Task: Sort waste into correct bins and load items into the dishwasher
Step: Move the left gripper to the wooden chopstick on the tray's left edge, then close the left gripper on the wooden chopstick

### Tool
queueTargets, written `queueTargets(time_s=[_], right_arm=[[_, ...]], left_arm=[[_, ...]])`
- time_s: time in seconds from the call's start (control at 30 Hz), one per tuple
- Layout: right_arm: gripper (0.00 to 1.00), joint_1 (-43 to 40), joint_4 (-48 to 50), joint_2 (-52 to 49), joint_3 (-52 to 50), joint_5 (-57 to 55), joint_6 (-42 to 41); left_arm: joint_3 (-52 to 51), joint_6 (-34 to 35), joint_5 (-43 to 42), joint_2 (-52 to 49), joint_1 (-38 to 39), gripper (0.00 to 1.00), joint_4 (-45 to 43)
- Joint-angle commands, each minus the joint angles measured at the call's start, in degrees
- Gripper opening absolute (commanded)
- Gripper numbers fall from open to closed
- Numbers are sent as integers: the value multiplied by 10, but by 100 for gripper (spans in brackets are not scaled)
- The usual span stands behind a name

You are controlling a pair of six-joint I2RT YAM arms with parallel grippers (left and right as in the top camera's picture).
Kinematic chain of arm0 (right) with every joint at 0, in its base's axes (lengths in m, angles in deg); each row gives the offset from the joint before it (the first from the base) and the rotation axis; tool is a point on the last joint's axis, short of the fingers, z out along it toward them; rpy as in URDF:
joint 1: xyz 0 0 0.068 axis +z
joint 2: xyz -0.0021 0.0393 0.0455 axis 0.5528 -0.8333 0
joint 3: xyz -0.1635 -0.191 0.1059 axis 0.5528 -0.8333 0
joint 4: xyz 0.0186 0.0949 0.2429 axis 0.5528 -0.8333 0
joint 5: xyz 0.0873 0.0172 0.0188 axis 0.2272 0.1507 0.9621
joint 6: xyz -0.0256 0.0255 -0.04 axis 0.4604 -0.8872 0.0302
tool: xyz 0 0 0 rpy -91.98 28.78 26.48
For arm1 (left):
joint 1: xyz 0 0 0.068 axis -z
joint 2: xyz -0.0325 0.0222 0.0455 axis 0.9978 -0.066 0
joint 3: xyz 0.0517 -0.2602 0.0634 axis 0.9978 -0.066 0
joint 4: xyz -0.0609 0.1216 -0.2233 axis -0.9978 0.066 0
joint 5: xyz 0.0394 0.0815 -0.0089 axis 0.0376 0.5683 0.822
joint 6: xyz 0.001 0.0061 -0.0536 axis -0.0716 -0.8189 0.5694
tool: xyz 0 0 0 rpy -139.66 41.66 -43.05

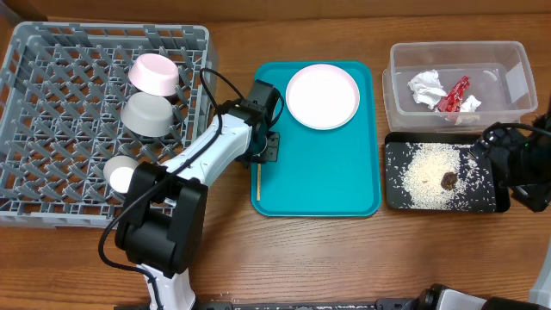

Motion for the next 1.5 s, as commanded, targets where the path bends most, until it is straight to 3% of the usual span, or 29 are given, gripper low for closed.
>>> queueTargets(time_s=[0.0, 0.5, 0.9, 1.47], right_arm=[[100, 2, -1, 3, 4, -7, 1], [100, 2, -1, 3, 4, -7, 1], [100, 2, -1, 3, 4, -7, 1], [100, 2, -1, 3, 4, -7, 1]], left_arm=[[-6, 7, 17, -5, 1, 4, -1], [-30, 8, 23, -25, -6, 4, -5], [-30, 73, 36, -25, -36, 4, 66], [-30, 85, 8, -25, -37, 4, 151]])
